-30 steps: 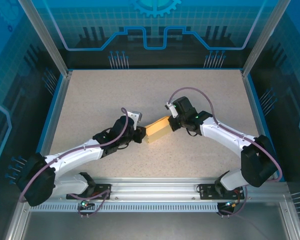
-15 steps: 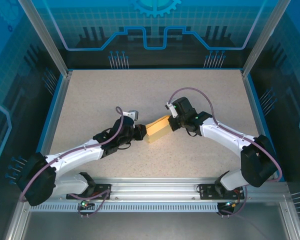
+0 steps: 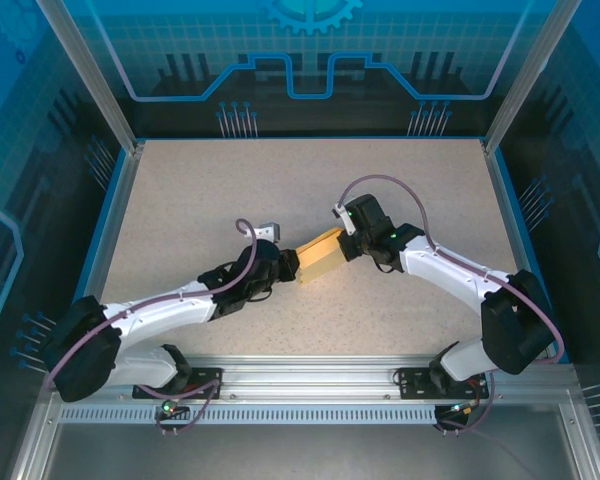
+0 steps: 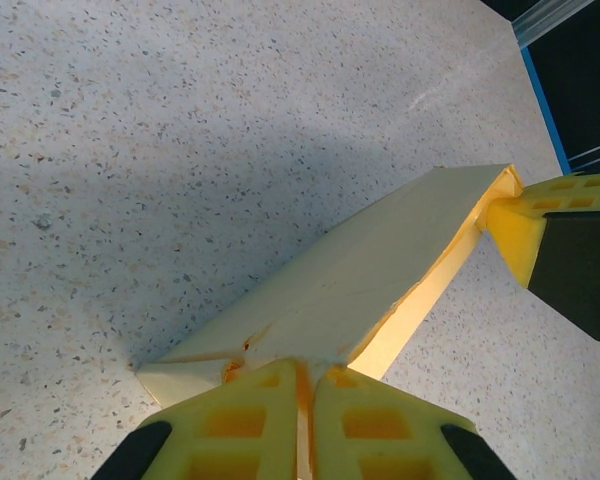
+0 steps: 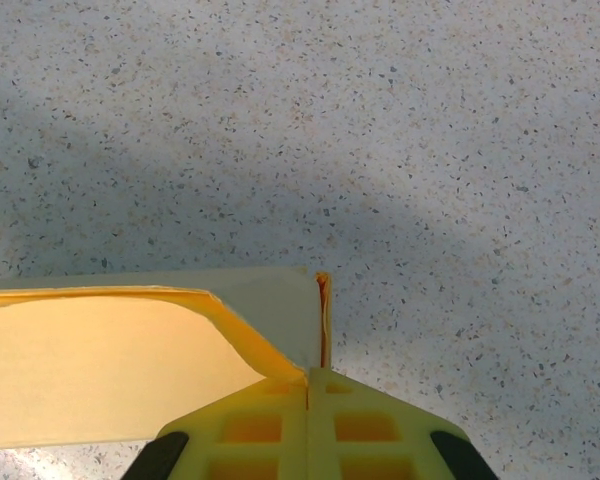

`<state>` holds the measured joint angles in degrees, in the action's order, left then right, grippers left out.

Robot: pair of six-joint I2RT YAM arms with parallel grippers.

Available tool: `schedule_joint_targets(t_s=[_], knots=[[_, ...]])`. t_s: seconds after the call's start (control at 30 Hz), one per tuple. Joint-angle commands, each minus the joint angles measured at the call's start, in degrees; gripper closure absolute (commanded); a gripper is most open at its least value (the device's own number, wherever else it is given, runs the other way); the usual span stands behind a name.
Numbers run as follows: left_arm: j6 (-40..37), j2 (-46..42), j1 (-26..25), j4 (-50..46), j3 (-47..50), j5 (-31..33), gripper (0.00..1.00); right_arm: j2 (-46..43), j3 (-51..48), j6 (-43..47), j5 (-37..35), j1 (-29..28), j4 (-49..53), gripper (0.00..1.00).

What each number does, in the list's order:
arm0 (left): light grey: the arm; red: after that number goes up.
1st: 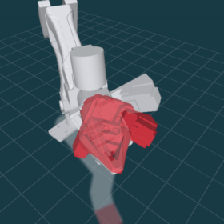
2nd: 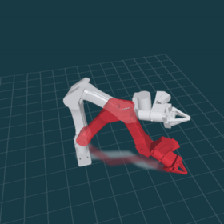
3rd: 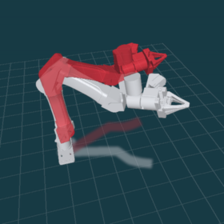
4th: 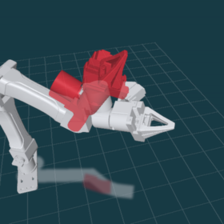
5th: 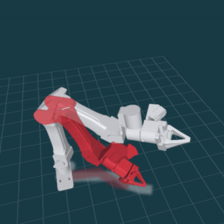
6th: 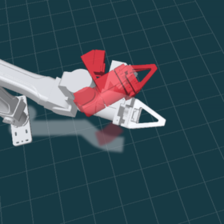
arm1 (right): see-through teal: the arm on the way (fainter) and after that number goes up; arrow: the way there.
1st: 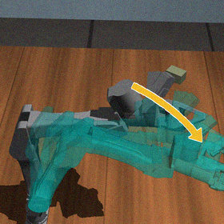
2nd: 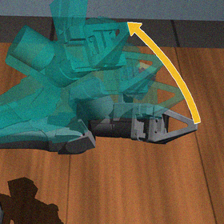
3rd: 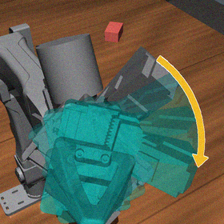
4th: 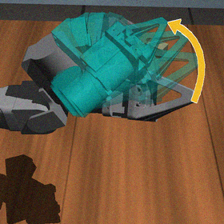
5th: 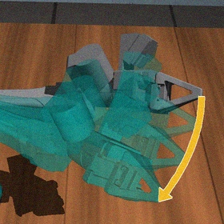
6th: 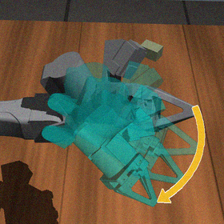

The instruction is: Fold the paper box

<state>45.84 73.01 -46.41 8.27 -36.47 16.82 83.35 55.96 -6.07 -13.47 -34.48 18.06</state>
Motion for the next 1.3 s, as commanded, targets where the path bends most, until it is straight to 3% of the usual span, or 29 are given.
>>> schedule_joint_targets(t_s=[0.0,0.83,1.27], knots=[[1.57,1.41,-2.50,3.75,1.12,3.33,0.90,-0.73,-1.36,-1.06,4.15,-1.72,0.31,1.00],[0.25,9.15,-8.69,10.61,2.72,12.70,0.93,-2.74,-3.16,-1.15,4.11,-2.17,-0.17,1.00],[-4.19,5.88,-9.22,7.44,4.12,14.20,0.97,-4.48,-4.11,-0.36,3.25,-2.18,0.39,1.00]])
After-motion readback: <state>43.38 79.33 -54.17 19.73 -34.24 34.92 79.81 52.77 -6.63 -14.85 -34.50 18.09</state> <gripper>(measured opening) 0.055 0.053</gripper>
